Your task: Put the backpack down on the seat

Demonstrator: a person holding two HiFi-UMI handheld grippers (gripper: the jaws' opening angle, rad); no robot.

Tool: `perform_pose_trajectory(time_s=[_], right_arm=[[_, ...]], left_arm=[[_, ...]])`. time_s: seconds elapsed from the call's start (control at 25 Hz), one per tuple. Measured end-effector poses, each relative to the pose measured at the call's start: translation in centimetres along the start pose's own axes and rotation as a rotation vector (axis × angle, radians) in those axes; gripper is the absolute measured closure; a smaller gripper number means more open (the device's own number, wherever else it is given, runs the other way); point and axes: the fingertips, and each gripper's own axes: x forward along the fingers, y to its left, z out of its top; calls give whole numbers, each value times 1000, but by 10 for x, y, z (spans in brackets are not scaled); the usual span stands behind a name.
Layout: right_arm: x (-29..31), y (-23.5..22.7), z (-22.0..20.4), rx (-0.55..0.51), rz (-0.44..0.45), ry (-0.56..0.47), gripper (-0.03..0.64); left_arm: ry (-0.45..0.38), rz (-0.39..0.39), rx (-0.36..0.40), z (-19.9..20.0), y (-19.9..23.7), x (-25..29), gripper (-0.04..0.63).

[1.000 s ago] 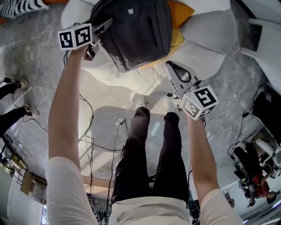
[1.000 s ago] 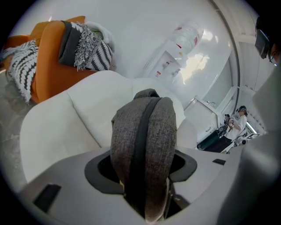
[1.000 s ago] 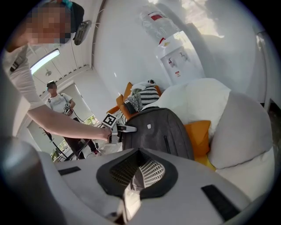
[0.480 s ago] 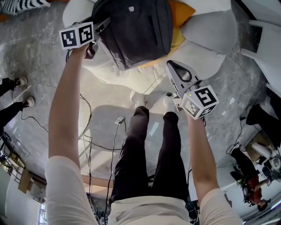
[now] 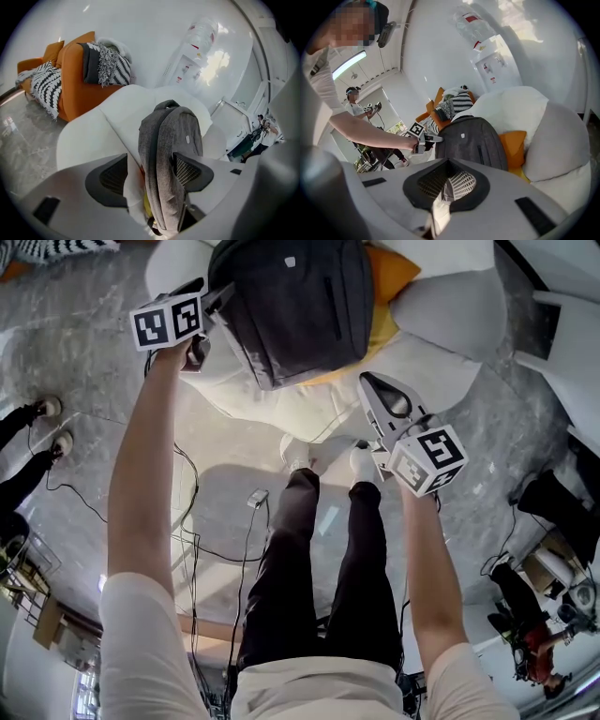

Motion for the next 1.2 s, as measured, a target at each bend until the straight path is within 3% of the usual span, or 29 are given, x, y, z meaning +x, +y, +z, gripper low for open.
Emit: perform_pose_trajectory(time_s=[0.4,0.64,0.96,1.2], right_arm=[[-1,-3,-7,-25,7,7,595],[-3,-4,-11,-38,10,13,595],[-22,18,21,-56,47,0,595],[-45,32,44,-42,66,-3,595]], left_arm=[[7,87,20,-3,16,3,295],[-6,97,41,0,11,-2,295],[-32,92,5,9,-15,-49,296],[-78,57,-49,20,-59,-90,342]])
